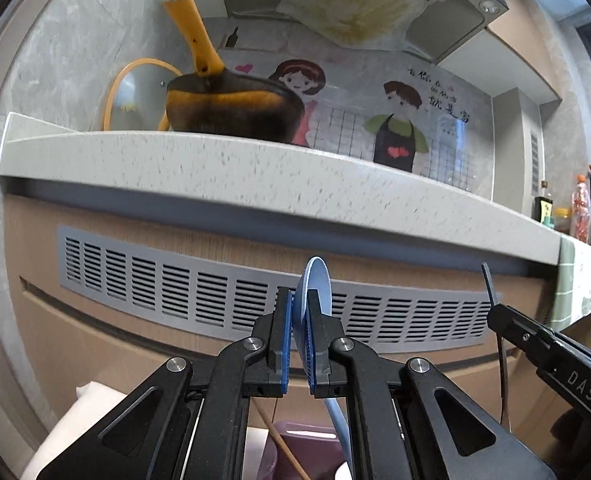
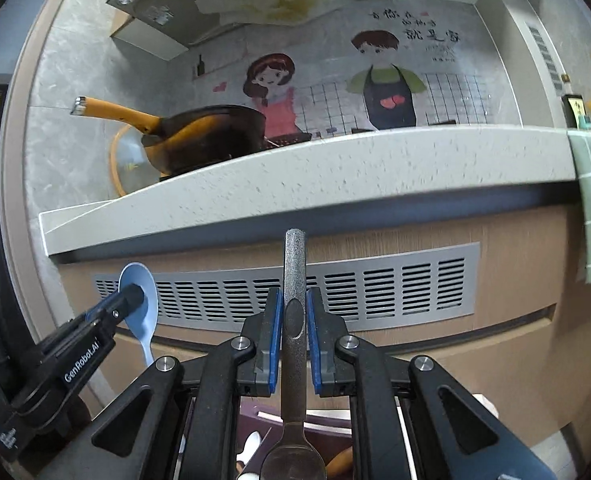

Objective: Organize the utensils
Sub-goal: 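Lift both spoons over the maroon caddy and open both grippers to drop them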

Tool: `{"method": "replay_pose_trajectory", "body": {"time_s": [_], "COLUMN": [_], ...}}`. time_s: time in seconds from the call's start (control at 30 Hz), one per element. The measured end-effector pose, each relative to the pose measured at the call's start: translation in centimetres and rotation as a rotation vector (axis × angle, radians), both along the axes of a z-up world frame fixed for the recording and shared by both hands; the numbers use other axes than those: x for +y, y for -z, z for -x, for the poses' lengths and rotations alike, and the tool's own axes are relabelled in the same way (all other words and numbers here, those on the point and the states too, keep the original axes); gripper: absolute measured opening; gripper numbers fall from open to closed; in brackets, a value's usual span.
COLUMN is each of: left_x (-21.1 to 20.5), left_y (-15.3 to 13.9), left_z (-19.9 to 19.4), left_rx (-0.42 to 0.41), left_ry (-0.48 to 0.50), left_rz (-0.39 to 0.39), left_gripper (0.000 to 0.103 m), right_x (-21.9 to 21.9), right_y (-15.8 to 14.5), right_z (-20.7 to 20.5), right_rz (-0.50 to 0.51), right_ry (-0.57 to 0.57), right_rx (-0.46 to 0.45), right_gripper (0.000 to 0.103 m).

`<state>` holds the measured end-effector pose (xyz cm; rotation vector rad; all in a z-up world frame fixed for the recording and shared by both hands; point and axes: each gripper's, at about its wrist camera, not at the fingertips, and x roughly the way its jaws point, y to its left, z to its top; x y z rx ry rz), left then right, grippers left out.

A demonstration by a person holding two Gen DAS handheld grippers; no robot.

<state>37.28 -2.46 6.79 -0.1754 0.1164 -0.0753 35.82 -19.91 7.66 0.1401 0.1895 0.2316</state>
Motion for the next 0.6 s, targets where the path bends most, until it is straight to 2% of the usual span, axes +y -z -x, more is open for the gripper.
{"method": "replay_pose_trajectory", "body": {"time_s": [0.17, 0.37, 0.4, 0.5, 0.6], "left_x": [-0.7, -0.1, -0.2, -0.5, -0.6], "left_y": [1.3, 2.7, 3.2, 4.3, 4.6], "left_z": [-0.7, -1.0, -1.0, -0.5, 0.7], "left_rx": [-0.01, -0.001, 0.005, 0.041, 0.067], "left_ry": [-0.017, 0.005, 0.031, 0.121, 0.153], "left_rz": [-0.022, 0.044, 0.046, 0.031, 0.007], "left_gripper": [0.006, 0.008, 0.011, 0.027, 0.028], "right_x": [0.1, 0.9, 0.9, 0.5, -0.1], "right_y": [1.4, 2.5, 2.9, 4.1, 4.7], "right_z": [-1.3, -1.7, -1.7, -1.1, 0.0], "right_rz": [-0.015, 0.01, 0.011, -0.005, 0.0], "right_ry": [0.021, 0.07, 0.07, 0.031, 0.026], "right_rx": [0.011, -0.03, -0.031, 0.011, 0.06], "right_gripper": [0.011, 0.011, 0.012, 0.015, 0.015]}}
